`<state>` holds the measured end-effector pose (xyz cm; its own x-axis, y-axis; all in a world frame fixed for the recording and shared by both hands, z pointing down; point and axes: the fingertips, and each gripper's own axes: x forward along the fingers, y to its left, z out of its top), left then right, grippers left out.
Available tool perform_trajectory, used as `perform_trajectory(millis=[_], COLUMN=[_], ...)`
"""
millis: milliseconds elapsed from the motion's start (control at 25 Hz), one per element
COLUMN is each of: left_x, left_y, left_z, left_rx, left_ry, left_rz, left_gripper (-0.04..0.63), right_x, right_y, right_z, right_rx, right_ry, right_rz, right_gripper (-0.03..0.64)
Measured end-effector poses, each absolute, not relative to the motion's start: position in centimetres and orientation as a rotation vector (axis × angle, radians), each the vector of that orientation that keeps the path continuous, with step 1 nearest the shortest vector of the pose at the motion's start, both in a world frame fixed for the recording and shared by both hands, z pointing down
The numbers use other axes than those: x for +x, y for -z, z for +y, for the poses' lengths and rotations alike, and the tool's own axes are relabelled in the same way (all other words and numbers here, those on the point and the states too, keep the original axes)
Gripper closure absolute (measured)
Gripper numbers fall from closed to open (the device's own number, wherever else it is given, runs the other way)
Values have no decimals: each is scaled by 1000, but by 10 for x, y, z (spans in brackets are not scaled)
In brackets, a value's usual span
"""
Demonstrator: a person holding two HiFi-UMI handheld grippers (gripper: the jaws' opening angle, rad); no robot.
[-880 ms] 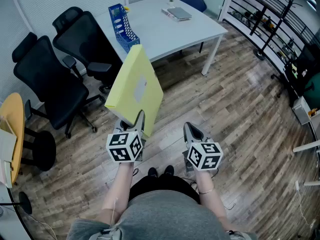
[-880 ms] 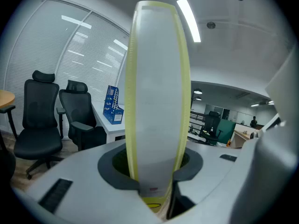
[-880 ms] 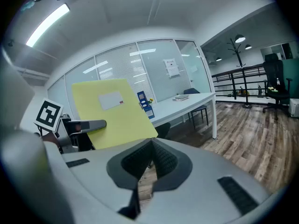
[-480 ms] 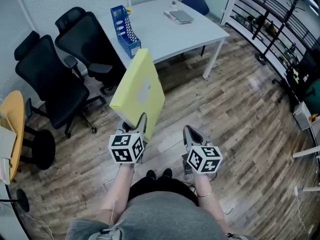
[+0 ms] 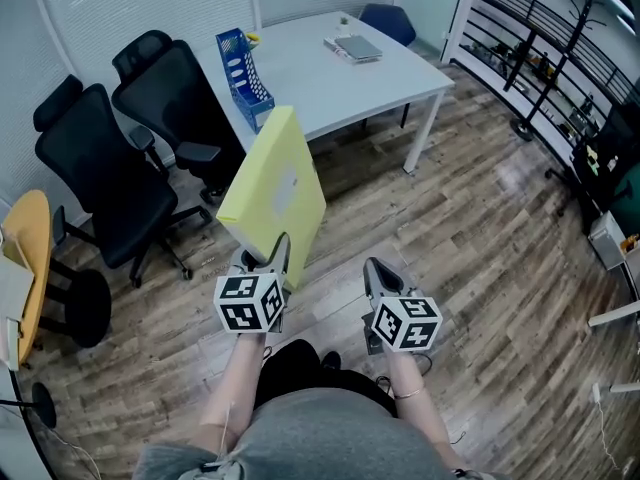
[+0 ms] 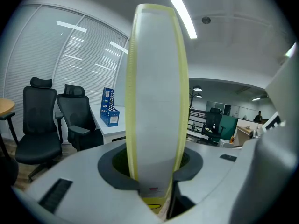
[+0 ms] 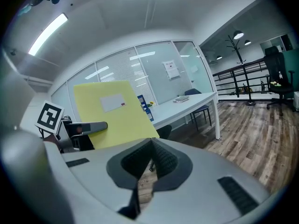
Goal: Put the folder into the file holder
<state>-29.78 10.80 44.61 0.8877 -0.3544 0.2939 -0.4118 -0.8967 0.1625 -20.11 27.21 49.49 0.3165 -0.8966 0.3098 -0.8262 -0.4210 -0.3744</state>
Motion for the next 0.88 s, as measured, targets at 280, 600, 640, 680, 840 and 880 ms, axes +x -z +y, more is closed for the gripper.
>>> perform_trajectory(millis=[280, 600, 640, 680, 840, 880], left_x=[-272, -210, -200, -189, -144, -134], left_y=[-449, -465, -466, -466, -465, -463], left_z=[99, 69, 65, 60, 34, 26], left_rx=[2816, 2795, 2796, 2797, 2807, 2808], left_ry=[-406, -427, -428, -427, -418, -418], left_rz=[-602, -558, -550, -540, -495, -486], left_gripper=[437, 439, 439, 439, 440, 440], right_x=[-178, -125, -117, -109, -69, -59], right_y=[-501, -514, -514, -515, -516, -514], right_z=[268, 245, 241, 236, 208, 199], right_rx=[-2409, -2425, -2427, -2430, -2442, -2441], right_ry=[756, 791, 793, 794, 799, 800], right_rz=[1587, 1553, 1550, 1545, 1524, 1521], right_gripper=[609, 609, 609, 609, 609, 609])
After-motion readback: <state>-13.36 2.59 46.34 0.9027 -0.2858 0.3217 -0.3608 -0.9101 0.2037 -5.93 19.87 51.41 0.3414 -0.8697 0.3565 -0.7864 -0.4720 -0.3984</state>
